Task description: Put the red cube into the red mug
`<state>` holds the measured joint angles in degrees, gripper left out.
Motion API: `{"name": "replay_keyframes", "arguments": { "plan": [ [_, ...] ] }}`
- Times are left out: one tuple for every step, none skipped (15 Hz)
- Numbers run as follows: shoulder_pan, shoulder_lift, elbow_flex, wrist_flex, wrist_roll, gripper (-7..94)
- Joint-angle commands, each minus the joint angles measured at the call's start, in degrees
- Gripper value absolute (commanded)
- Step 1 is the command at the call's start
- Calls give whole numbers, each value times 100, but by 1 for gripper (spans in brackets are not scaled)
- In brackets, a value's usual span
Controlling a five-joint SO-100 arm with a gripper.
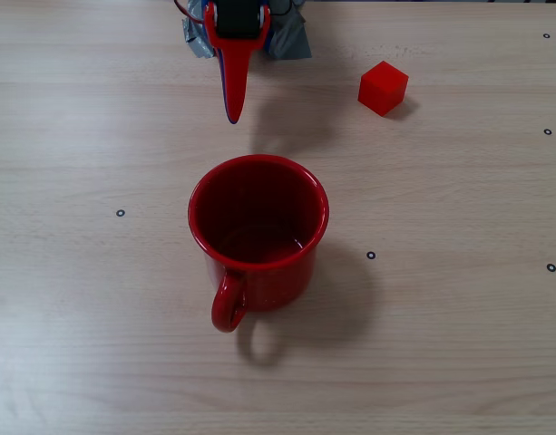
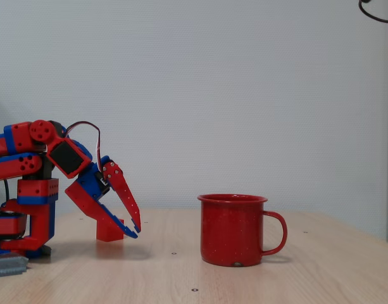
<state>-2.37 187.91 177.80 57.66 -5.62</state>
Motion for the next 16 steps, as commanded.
{"name": "replay_keyframes", "arguments": {
  "plan": [
    [-158,299,229,-70,-70,0],
    [-158,299,229,-70,-79,0],
    [-167,299,229,-70,-88,0],
    [-167,299,229,-70,-88,0],
    [-176,299,229,-70,-97,0],
    [-176,299,220,-70,-97,0],
    [-176,299,220,-70,-97,0],
    [-176,299,220,-62,-88,0],
    [-202,299,185,9,-70,0],
    [-229,299,88,114,-70,0],
    [-246,281,0,158,-88,0],
    [-246,237,-149,272,-114,0],
    [-246,149,-378,413,-149,0],
    [-246,35,-545,501,-158,0],
    [-255,-62,-659,527,-149,0],
    [-264,-158,-738,545,-141,0]
  ]
}}
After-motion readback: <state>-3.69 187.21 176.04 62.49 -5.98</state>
